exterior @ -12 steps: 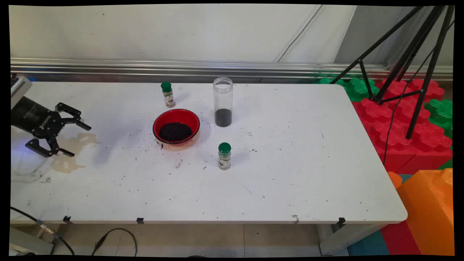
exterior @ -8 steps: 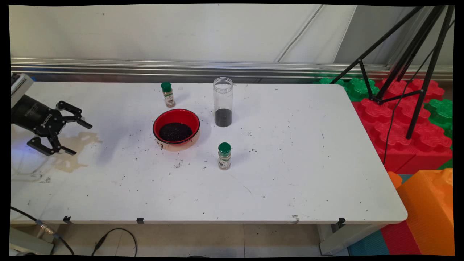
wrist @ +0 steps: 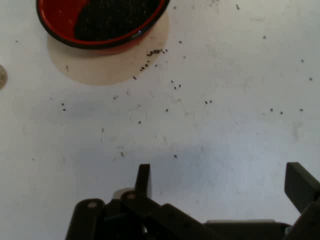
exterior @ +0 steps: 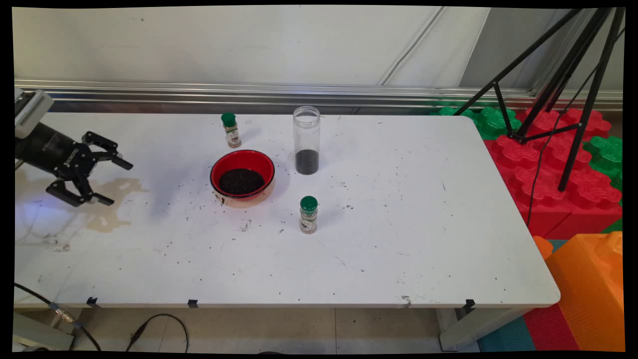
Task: Pick up the black seasoning powder from the table
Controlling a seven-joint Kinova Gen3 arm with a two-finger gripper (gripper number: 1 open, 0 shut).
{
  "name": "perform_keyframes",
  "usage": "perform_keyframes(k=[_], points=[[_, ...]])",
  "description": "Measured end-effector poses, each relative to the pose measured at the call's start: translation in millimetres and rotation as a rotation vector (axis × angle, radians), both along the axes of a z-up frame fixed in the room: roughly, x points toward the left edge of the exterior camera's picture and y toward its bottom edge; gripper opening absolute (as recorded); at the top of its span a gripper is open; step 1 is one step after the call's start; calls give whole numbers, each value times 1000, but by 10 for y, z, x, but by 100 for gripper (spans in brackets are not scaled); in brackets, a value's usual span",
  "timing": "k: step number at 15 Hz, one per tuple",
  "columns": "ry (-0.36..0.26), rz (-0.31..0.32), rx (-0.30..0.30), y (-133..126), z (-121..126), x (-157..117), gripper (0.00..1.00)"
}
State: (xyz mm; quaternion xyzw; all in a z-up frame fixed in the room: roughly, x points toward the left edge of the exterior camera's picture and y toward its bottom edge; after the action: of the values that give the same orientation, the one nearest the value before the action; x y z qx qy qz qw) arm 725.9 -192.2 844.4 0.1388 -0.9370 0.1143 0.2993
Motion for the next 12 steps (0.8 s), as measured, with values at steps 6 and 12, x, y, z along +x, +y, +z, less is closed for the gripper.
perform_keyframes(k=[6, 12], points=[[39, 91, 21, -131, 135, -209, 100], [77, 169, 34, -294, 236, -457, 100]])
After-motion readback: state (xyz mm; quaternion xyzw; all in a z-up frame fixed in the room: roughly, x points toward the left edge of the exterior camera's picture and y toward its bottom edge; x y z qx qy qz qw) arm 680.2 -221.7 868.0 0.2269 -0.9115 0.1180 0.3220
